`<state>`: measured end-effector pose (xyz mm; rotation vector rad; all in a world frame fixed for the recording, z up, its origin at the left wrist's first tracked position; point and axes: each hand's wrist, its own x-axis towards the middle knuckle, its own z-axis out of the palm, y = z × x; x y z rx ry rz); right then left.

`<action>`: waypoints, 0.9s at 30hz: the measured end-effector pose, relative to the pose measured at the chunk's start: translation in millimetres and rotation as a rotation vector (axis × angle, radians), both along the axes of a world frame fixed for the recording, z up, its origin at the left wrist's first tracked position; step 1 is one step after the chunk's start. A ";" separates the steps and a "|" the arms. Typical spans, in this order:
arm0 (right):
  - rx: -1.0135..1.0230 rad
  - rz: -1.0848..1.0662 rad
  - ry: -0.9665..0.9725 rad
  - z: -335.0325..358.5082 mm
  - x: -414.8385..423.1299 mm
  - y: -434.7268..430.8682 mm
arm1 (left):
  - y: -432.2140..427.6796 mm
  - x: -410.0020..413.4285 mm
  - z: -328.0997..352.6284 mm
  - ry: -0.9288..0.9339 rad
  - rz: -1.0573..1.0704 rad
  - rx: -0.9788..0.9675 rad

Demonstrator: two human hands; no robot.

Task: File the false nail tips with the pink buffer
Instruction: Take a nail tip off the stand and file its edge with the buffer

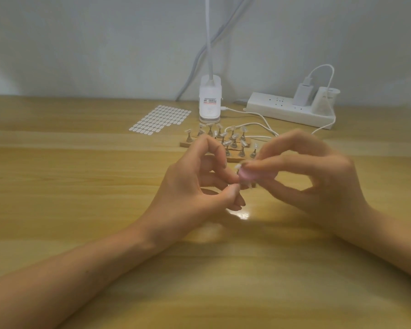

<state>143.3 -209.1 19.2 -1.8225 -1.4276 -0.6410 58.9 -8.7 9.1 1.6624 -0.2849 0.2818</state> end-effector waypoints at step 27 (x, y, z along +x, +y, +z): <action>0.154 0.036 0.283 -6.9 7.6 -0.4 | -1.8 -4.9 7.9 0.015 -0.014 -0.091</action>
